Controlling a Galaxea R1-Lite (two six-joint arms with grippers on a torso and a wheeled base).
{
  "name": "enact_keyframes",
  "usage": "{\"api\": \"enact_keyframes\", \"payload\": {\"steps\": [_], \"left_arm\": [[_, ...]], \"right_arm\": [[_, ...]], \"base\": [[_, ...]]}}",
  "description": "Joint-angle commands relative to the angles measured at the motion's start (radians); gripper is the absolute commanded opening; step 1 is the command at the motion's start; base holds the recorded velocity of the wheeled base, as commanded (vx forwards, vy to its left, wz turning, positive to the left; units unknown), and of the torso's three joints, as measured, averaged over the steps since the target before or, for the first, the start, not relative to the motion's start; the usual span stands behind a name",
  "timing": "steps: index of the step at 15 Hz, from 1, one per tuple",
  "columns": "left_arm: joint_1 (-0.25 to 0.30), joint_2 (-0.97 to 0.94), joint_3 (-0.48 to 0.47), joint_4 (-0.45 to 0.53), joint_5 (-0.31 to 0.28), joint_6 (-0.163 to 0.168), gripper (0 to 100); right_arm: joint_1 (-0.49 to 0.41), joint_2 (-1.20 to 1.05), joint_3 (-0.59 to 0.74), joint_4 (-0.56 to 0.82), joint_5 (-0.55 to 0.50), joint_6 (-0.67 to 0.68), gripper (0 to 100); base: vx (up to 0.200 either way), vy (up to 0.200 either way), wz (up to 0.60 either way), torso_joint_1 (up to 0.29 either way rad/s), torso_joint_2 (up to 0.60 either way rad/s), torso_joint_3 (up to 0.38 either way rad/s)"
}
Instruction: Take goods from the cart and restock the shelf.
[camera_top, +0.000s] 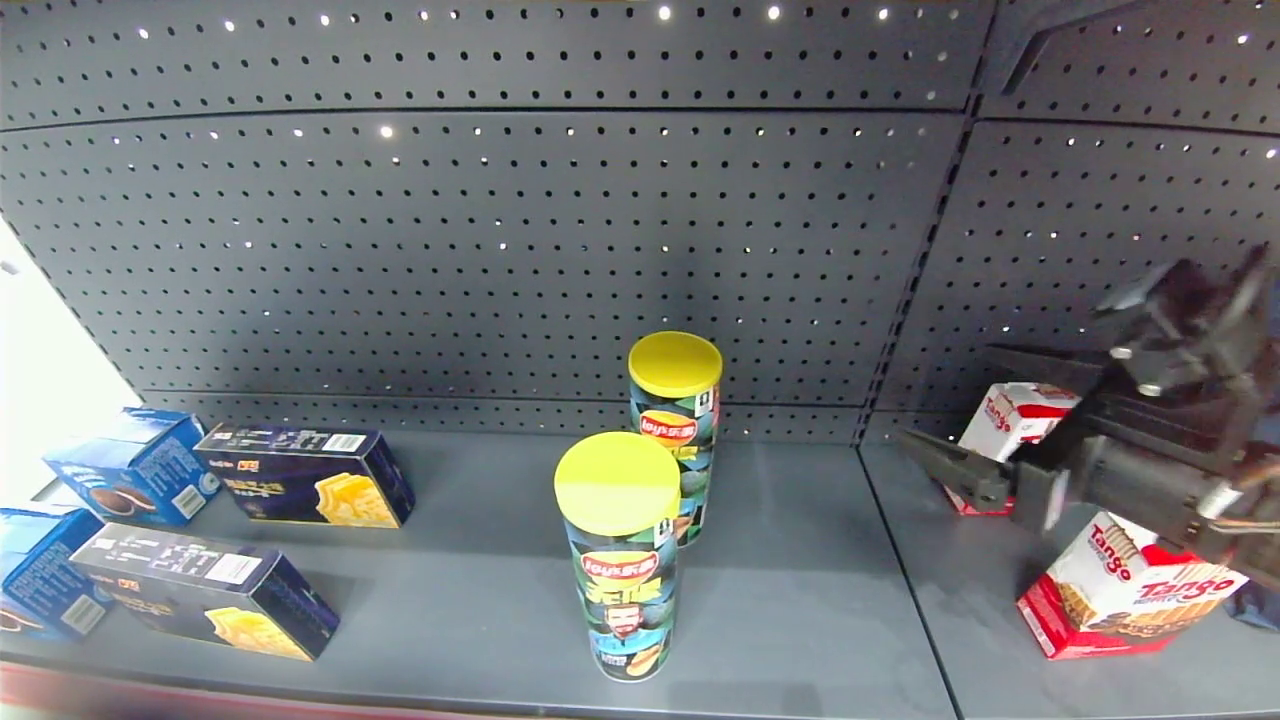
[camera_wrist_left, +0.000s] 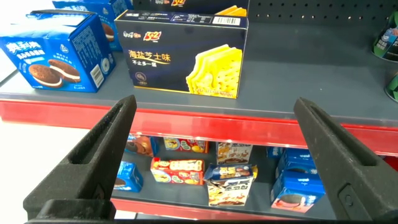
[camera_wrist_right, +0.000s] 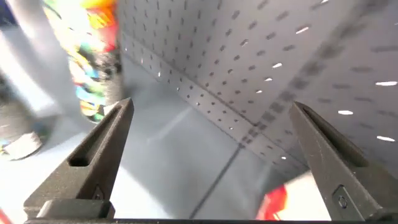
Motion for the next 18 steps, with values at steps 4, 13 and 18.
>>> {"api": "enact_keyframes", "payload": {"steps": [4,13,18], "left_arm": [[0.0,0.0,0.0,0.0,-0.001,0.0,100],[0.0,0.0,0.0,0.0,0.001,0.0,100],[0.0,0.0,0.0,0.0,-0.001,0.0,100]], "right_arm": [[-0.147,-0.529,0.267,0.08,0.006,0.004,100],[-0.518,-1.137,0.571,0.405,0.081,0.255,100],[-0.517,-1.301,0.578,0.657,-0.063,0.306,100]], "base": [[0.0,0.0,0.0,0.0,0.0,0.0],[0.0,0.0,0.0,0.0,0.0,0.0],[0.0,0.0,0.0,0.0,0.0,0.0]]}}
